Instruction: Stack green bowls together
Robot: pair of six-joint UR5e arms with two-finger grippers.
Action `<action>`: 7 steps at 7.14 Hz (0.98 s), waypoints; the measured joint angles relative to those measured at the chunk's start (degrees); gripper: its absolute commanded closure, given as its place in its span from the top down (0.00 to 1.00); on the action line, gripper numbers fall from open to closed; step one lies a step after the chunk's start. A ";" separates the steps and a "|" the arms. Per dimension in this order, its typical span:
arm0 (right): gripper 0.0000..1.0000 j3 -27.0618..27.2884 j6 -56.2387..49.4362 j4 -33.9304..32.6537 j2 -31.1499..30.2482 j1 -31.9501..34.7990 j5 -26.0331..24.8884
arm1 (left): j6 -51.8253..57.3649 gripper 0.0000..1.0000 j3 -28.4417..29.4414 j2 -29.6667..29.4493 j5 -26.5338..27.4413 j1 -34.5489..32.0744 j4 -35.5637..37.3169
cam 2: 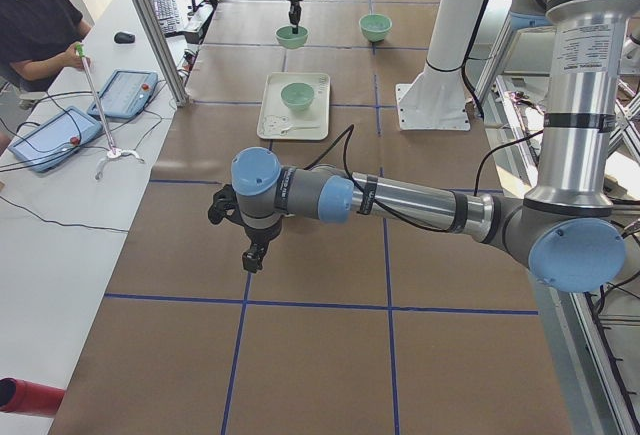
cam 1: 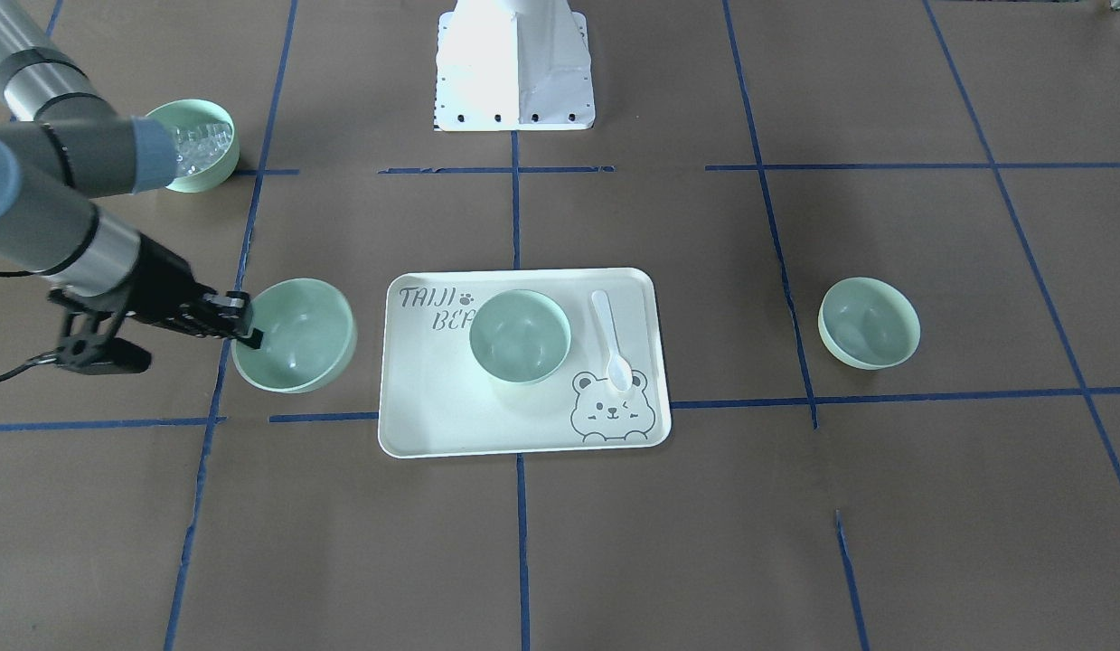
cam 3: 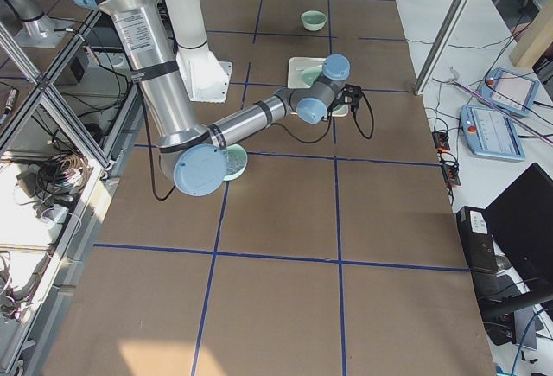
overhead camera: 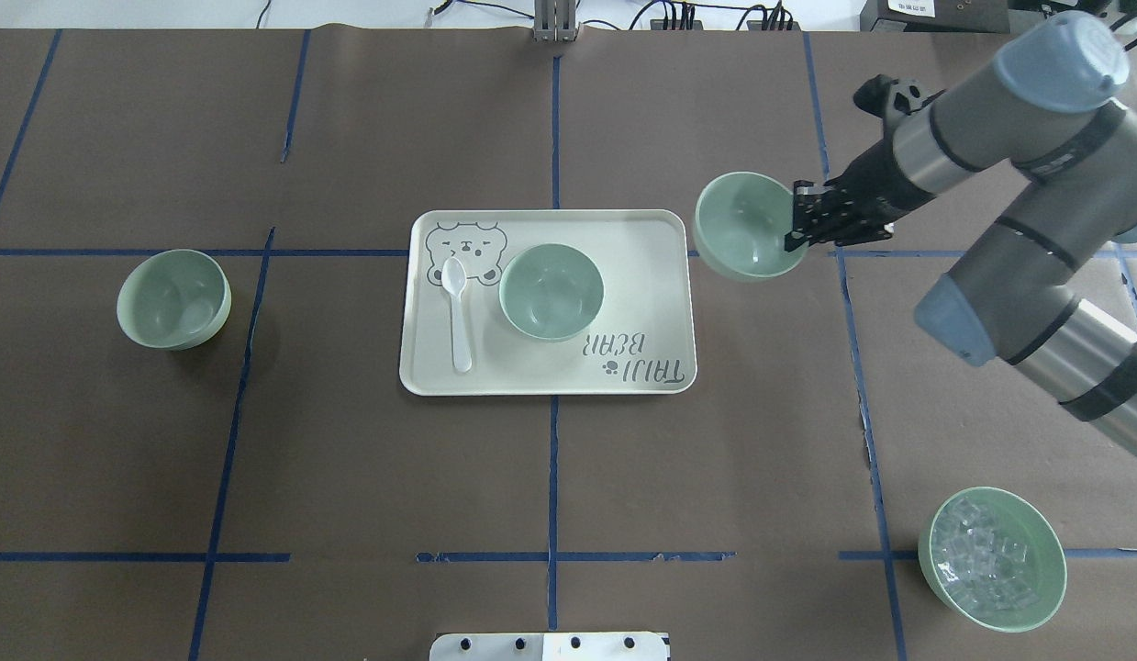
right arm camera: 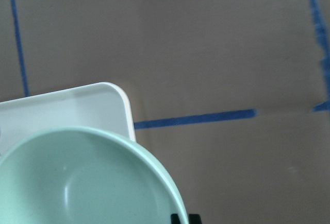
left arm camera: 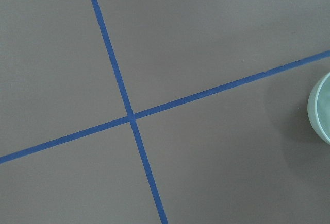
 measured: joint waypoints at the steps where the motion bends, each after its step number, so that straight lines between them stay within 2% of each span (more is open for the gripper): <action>1: 0.00 -0.42 5.76 -0.54 4.39 -5.32 -5.72 | 0.02 1.00 0.00 0.00 -0.55 0.01 -0.53; 2: 0.00 -2.32 9.64 -1.49 8.55 -9.08 -10.83 | -0.03 1.00 0.03 -0.01 -0.96 0.02 -1.07; 3: 0.00 -4.67 12.98 -2.14 11.65 -11.59 -13.33 | -0.06 1.00 0.06 -0.01 -1.25 0.06 -1.32; 7: 0.00 -6.78 16.31 -2.84 14.55 -14.15 -15.79 | -0.15 1.00 0.00 -0.01 -1.91 0.12 -1.53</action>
